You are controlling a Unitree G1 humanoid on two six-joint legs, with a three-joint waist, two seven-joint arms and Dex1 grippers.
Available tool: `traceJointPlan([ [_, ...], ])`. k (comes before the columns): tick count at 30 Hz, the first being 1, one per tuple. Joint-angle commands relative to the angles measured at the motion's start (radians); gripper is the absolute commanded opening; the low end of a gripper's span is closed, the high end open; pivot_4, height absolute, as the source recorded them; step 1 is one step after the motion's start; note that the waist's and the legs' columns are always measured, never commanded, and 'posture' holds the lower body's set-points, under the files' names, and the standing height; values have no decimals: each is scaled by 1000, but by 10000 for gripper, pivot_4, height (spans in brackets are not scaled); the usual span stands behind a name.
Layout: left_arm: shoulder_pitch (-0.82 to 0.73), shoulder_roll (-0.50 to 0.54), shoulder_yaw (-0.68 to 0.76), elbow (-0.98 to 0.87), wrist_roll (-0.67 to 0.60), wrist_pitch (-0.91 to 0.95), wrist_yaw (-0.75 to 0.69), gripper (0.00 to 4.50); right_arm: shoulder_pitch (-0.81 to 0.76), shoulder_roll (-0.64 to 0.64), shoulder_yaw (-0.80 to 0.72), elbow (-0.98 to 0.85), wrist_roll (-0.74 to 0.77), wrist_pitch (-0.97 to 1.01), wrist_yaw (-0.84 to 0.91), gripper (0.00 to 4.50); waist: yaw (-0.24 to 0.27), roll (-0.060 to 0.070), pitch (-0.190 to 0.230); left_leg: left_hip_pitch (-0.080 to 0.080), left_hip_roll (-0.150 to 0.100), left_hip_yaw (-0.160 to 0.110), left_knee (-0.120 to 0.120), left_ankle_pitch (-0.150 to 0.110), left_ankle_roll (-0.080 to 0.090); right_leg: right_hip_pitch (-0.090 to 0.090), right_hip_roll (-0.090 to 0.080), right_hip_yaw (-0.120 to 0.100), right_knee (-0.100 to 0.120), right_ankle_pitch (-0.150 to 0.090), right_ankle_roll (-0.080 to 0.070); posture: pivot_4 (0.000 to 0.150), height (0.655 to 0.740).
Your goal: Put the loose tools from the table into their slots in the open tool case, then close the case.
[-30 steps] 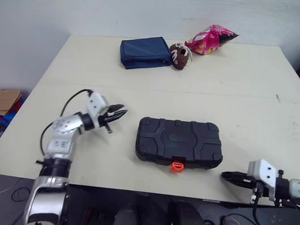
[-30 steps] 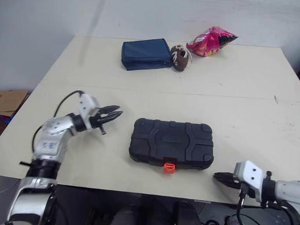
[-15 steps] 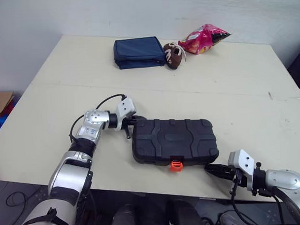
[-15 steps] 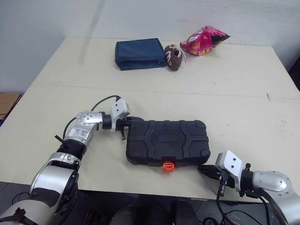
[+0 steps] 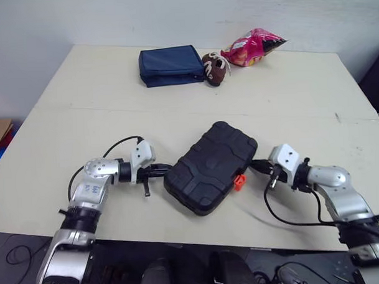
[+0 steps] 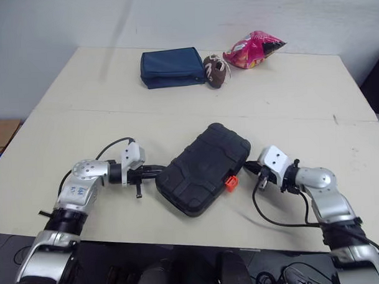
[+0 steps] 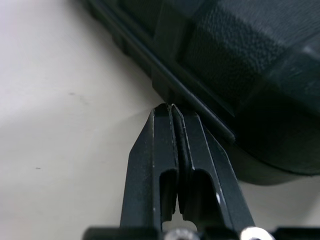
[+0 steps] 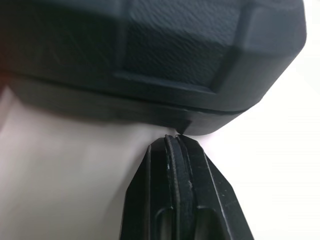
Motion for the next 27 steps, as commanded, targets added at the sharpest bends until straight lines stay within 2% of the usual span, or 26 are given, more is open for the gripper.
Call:
traceJointPlan([
  [1,17,55,45,-93,8,13,61,584,-40,-18,-28,45,-21,-27,-7,0,1,0,0,0,0,0,0,0,0,0,0,0,0,0,0,1500,7400],
  [4,-34,109,100,-90,-31,17,60,584,57,-68,-130,-20,14,-77,-40,0,9,1,0,0,0,-1,-1,0,0,0,-1,-1,0,0,0,1500,7400],
  [8,-102,88,89,-163,-138,93,-2,584,219,-68,-241,-226,158,-56,-4,0,31,1,1,-3,-1,-2,-1,0,0,0,-1,-2,-2,0,0,1500,7400],
  [11,-169,47,-34,-200,-104,68,-72,584,357,-76,-301,-465,299,57,14,0,37,2,1,-2,-2,-2,0,0,1,1,0,-2,-2,0,1,1500,7400],
  [15,-250,-64,-147,-164,-90,59,-104,584,458,-106,-335,-706,427,251,-19,0,39,2,1,-2,-2,-1,0,0,1,1,3,-1,-2,0,1,1500,7400],
  [18,-278,-112,-227,-69,-14,-30,-120,584,476,-128,-316,-783,428,328,-38,0,34,2,1,-1,-2,0,-1,0,1,1,3,0,-3,0,1,1500,7400],
  [23,-324,-185,-274,52,37,-62,-100,584,459,-108,-298,-827,419,389,-81,0,32,2,1,-1,-1,0,-2,0,0,0,4,0,-7,0,0,1500,7400],
  [27,-365,-240,-326,151,129,-1,-22,584,436,-80,-215,-802,337,389,-122,0,44,2,0,-1,-3,-1,-1,0,2,1,4,-1,-7,0,1,1500,7400],
])
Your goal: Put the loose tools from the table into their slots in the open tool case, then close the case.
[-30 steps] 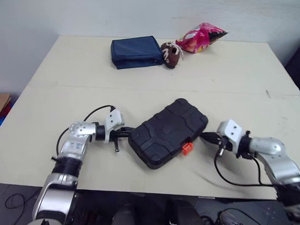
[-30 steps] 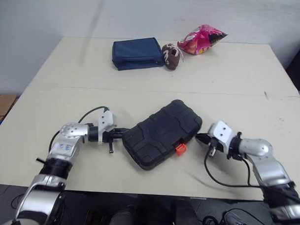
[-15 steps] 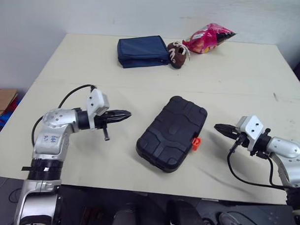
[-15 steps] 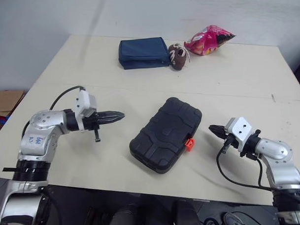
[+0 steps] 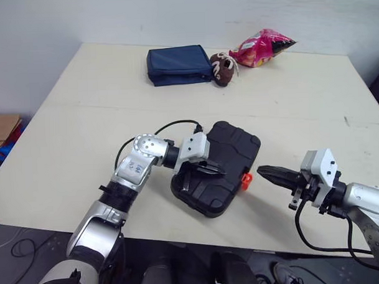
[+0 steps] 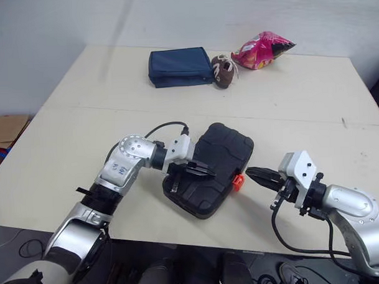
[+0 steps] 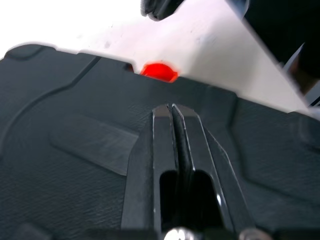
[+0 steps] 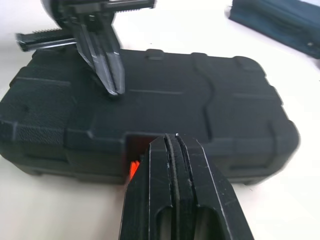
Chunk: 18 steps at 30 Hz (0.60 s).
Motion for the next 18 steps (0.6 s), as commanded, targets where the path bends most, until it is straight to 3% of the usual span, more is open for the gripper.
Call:
traceJointPlan([
  [1,-14,-19,-60,48,83,46,40,584,-18,22,48,-4,-57,-1,-36,0,5,0,0,0,0,0,0,0,0,0,0,0,0,0,0,1500,7400],
  [5,-19,-40,-81,48,105,66,52,584,-13,12,92,26,-106,1,-18,0,11,0,-1,0,0,0,0,0,1,1,0,0,-1,0,0,1500,7400],
  [11,-42,5,-134,73,222,-25,94,584,59,-56,11,23,9,126,79,0,11,0,-1,3,0,-2,0,-1,2,5,-2,-1,-2,0,0,1500,7400],
  [15,-48,-20,-118,75,193,-3,96,584,103,-60,-41,23,105,213,111,0,8,0,-2,5,2,-4,0,-2,2,9,-4,-2,-4,0,0,1500,7400],
  [18,-51,-39,-100,83,184,19,120,584,115,-50,-15,53,40,179,92,0,9,0,-2,5,2,-4,0,-1,2,9,-4,-3,-4,0,0,1500,7400],
])
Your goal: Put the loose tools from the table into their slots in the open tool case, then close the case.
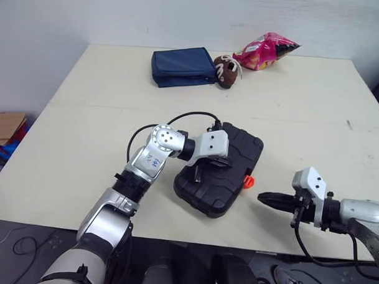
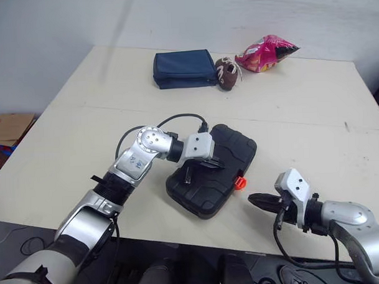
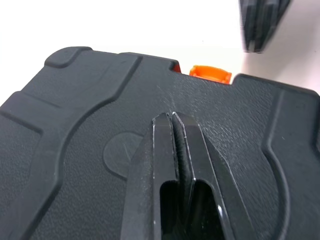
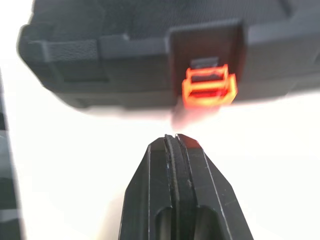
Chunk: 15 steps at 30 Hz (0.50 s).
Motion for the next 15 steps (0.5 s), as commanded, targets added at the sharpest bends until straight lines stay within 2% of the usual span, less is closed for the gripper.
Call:
traceJointPlan([
  [1,17,-9,-17,52,40,47,23,584,3,12,-1,22,-30,-10,-23,0,1,0,0,0,0,0,0,0,0,0,0,0,0,0,0,1500,7400],
  [3,14,-16,-10,56,35,49,25,584,-13,32,16,40,-45,-2,-53,0,2,0,0,-1,-1,0,0,0,0,0,0,-1,0,0,0,1500,7400],
  [5,17,-16,-6,57,27,74,15,584,-87,84,114,104,-137,-69,-84,0,-3,-1,-1,-1,-1,0,0,0,0,0,-1,-1,0,0,0,1500,7400],
  [8,30,-9,-2,56,28,108,5,584,-158,145,190,167,-191,-103,-93,0,-10,0,-1,0,0,0,0,0,-1,0,0,-1,0,0,0,1500,7400],
  [15,73,16,-18,32,38,127,-14,584,-249,276,181,204,-206,-214,-137,0,-29,0,-2,0,1,0,0,1,-2,0,1,-1,1,0,0,1500,7400],
])
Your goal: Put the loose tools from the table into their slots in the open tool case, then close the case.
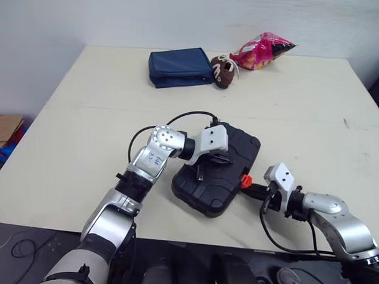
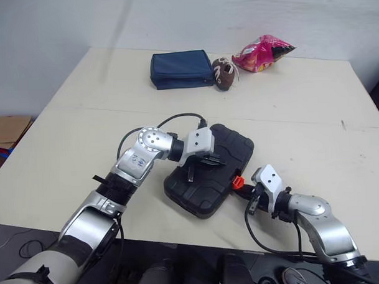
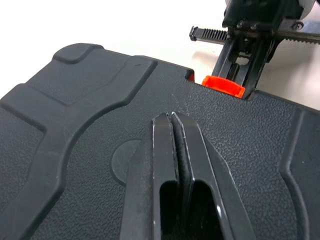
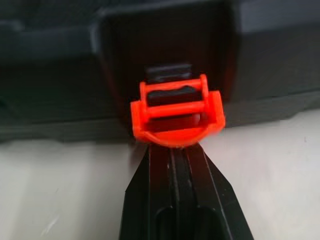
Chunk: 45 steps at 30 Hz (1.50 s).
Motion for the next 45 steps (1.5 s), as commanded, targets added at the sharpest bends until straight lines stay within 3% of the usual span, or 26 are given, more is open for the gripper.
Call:
traceJointPlan([
  [1,59,27,-65,42,52,34,-29,584,-39,38,-23,-32,-1,-84,-21,0,-8,0,0,0,0,0,0,0,0,0,0,1,0,0,0,1500,7400],
  [15,137,47,-81,112,40,45,-85,584,-116,-21,-52,-194,120,60,65,0,-30,1,-1,3,2,1,-2,0,-2,0,2,3,1,0,-1,1500,7400],
  [19,152,31,-51,117,8,86,-76,584,-118,-30,-59,-211,152,131,68,0,-30,1,-4,14,5,2,-4,-2,-4,9,2,3,0,-1,-4,1500,7400],
  [26,202,54,31,75,-46,-6,-60,584,-98,-75,-86,-269,180,185,76,0,-21,6,-23,15,8,2,-6,-5,-8,9,4,2,0,-3,-7,1500,7400],
  [28,221,52,119,8,-146,-20,-85,584,-86,-121,-129,-265,151,122,99,0,-23,6,-23,14,8,2,-6,-6,-7,9,4,2,-1,-3,-7,1500,7400],
  [31,247,114,209,-96,-250,-23,-162,584,-56,-263,-161,-181,-18,-169,208,0,-26,10,-19,13,7,3,-6,-7,-5,7,4,3,-1,-3,-7,1500,7400],
  [34,276,253,394,-154,-317,-92,-139,8678,-87,-343,-323,-39,58,-151,242,9850,-28,9,-8,13,8,3,-6,-5,-8,6,5,2,0,-3,-7,1500,7400],
  [38,367,467,533,-86,-303,-77,-107,26871,-70,-419,-403,32,87,-157,324,29646,-26,9,1,9,8,3,-6,-4,-8,1,5,2,1,-3,-8,1500,7400],
  [41,432,557,587,-32,-284,-106,-87,40403,-28,-447,-453,70,62,-198,360,44759,-19,9,1,7,8,3,-7,-5,-7,1,4,1,-1,-4,-8,1500,7400],
  [42,456,575,618,-12,-277,-139,-62,44478,-9,-452,-477,103,41,-230,361,45000,-14,10,1,6,7,3,-7,-5,-7,1,4,0,-1,-3,-7,1500,7400],
  [45,502,603,669,30,-244,-234,24,44478,-12,-438,-501,191,0,-321,325,45000,3,9,2,-5,6,3,-3,-7,-3,-6,2,1,-1,-1,-3,1500,7400],
])
